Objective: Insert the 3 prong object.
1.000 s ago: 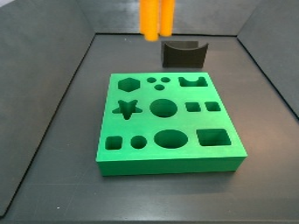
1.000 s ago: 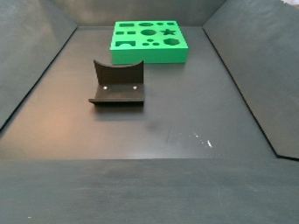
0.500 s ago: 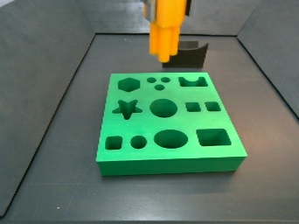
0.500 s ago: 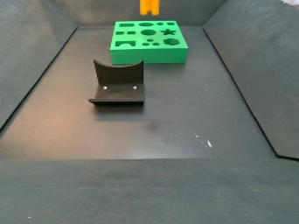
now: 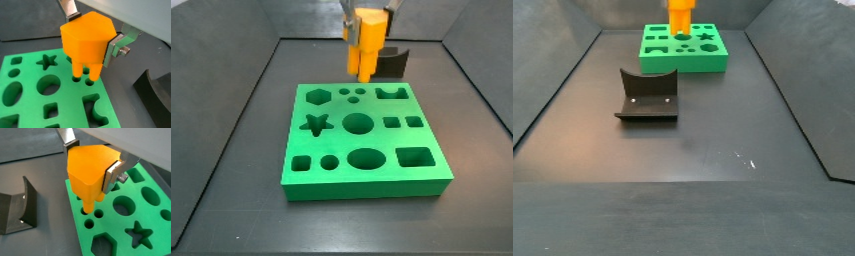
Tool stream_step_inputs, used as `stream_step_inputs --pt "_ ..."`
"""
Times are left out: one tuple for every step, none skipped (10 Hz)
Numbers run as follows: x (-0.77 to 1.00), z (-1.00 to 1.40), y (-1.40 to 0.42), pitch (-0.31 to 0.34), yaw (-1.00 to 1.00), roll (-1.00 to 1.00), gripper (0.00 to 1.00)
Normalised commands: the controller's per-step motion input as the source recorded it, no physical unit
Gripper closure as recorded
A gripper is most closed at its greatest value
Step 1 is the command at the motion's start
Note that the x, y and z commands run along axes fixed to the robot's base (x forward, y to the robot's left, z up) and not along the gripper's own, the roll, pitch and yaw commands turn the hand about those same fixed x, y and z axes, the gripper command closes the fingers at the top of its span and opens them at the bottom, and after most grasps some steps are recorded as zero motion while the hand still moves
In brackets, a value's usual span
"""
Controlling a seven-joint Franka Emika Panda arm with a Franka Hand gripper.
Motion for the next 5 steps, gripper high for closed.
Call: stream_step_inputs --pt "-0.13 -0.43 0.15 -0.050 0.13 -0.06 1.00" --pt "-0.08 -0.45 0.11 -0.083 0.22 -0.07 1.00" --pt "0.00 -0.45 0.00 -0.051 0.00 -0.06 1.00" --pt "0.00 -0.41 0.00 -0.017 -0.11 -0.01 1.00" --pt "0.00 -0.35 -0.05 -0.010 -0.13 -0.05 1.00"
